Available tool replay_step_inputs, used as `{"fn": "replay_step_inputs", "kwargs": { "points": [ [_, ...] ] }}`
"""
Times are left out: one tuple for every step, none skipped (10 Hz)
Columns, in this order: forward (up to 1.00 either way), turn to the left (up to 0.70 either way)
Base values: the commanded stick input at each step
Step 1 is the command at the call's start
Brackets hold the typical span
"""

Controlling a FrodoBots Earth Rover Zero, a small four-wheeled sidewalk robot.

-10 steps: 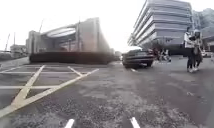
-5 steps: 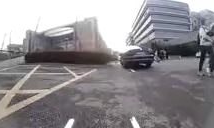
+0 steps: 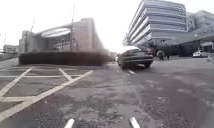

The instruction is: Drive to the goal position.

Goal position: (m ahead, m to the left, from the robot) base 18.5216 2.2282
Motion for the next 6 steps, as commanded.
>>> {"fn": "replay_step_inputs", "kwargs": {
  "points": [
    [0.7, -0.14],
    [0.7, -0.13],
    [0.7, -0.05],
    [0.7, 0.0],
    [0.7, 0.0],
    [0.7, 0.0]
  ]
}}
